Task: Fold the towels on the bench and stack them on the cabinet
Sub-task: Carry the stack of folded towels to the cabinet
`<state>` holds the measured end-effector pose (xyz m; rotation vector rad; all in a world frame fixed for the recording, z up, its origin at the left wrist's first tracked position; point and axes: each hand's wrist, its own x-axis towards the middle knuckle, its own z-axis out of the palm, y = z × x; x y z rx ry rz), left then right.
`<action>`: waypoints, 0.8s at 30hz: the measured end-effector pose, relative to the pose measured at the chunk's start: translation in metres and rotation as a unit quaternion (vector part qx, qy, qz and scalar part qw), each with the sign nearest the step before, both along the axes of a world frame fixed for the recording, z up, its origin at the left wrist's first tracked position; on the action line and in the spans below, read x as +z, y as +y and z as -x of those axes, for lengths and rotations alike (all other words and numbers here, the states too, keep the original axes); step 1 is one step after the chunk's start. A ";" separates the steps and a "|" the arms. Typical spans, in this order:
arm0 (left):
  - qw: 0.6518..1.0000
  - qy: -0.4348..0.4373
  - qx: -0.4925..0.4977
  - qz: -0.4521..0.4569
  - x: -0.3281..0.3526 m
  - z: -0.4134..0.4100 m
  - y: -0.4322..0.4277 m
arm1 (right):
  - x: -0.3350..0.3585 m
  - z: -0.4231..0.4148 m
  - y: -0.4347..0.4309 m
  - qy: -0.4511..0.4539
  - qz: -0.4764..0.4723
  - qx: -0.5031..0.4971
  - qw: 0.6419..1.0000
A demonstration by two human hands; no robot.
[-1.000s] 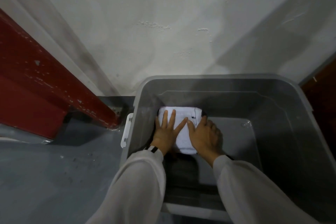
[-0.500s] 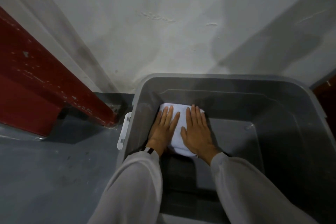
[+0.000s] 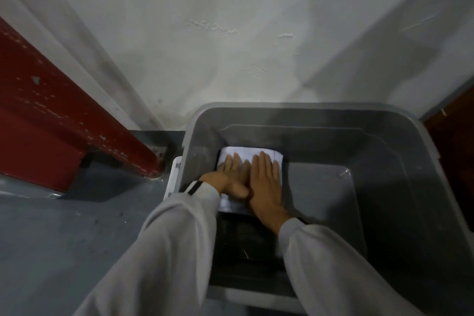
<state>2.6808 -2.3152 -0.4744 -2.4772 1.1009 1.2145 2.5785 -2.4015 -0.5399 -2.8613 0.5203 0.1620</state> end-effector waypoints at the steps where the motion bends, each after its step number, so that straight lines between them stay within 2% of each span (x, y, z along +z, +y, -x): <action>1: 0.996 -0.021 0.040 0.075 -0.002 0.007 0.005 | -0.005 0.005 -0.004 -0.011 -0.007 -0.007 1.000; 3: 0.973 -0.112 0.067 0.191 -0.021 0.021 0.020 | -0.011 0.011 -0.010 -0.035 -0.019 0.002 0.999; 4: 0.965 -0.148 0.067 0.208 -0.031 0.025 0.025 | -0.012 0.011 -0.013 -0.034 -0.023 0.004 0.999; 9: 0.952 -0.248 0.050 0.173 -0.060 0.025 0.022 | -0.021 0.002 -0.021 -0.048 -0.020 0.019 0.998; 13: 0.944 -0.260 0.054 0.195 -0.081 0.023 0.024 | -0.031 0.002 -0.023 -0.058 -0.004 0.018 0.998; 18: 0.950 -0.257 0.064 0.166 -0.090 0.021 0.019 | -0.037 0.002 -0.027 -0.056 0.006 0.028 0.998; 24: 0.961 -0.268 0.008 0.070 -0.046 0.031 0.011 | -0.002 0.005 -0.022 0.045 -0.009 0.033 0.998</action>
